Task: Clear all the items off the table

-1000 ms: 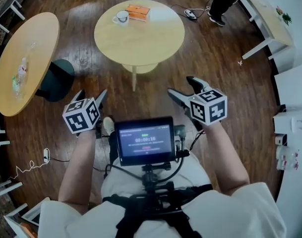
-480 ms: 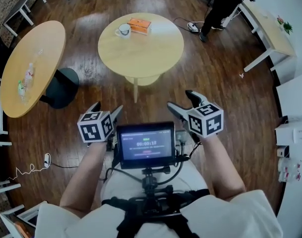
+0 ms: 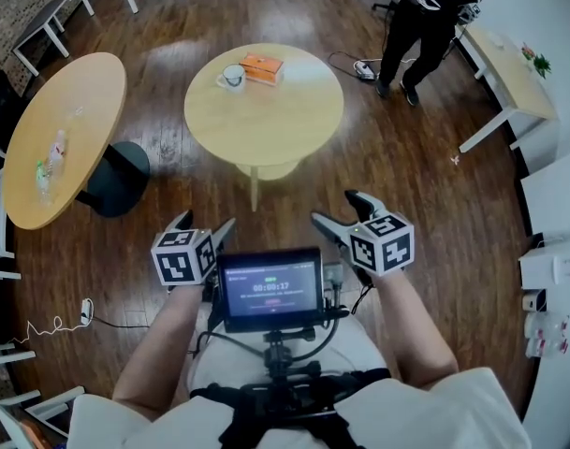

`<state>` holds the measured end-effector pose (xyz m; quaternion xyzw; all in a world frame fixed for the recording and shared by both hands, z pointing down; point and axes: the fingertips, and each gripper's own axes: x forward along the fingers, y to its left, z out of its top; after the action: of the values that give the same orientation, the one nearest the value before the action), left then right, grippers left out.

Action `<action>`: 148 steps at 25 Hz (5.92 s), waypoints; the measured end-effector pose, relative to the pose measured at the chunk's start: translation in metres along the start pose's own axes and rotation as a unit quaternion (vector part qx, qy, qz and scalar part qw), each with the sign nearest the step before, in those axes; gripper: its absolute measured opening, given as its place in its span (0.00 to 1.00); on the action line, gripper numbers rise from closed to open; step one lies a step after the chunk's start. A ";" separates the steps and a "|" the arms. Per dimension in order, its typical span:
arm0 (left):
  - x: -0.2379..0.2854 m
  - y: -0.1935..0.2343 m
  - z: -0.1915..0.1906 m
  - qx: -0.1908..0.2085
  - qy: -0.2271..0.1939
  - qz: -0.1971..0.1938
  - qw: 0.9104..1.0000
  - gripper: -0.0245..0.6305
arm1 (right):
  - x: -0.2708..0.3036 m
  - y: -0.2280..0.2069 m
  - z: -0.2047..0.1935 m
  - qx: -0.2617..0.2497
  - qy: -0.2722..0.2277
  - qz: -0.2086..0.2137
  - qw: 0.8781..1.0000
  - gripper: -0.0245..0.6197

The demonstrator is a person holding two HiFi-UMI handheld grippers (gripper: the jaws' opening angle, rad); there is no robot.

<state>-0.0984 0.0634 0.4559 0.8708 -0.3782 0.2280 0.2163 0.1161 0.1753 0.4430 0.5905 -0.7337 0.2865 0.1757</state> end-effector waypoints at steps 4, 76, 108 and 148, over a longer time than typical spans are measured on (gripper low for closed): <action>0.004 -0.012 -0.002 -0.017 0.006 -0.016 1.000 0.68 | -0.004 -0.007 -0.003 0.003 0.001 0.004 1.000 0.64; 0.411 0.102 0.156 0.083 0.127 -0.391 0.908 0.67 | 0.190 -0.120 0.125 0.145 0.063 -0.123 0.980 0.64; 0.508 0.120 0.184 0.224 0.233 -0.125 0.938 0.07 | 0.178 -0.119 0.114 0.176 0.036 -0.133 0.975 0.64; 0.050 0.300 0.083 -0.056 0.103 0.120 0.986 0.07 | 0.166 0.065 0.094 -0.085 0.057 0.183 0.978 0.64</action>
<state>-0.2758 -0.1960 0.4789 0.7772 -0.4681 0.3191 0.2739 0.0203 -0.0020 0.4556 0.4121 -0.8398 0.2837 0.2108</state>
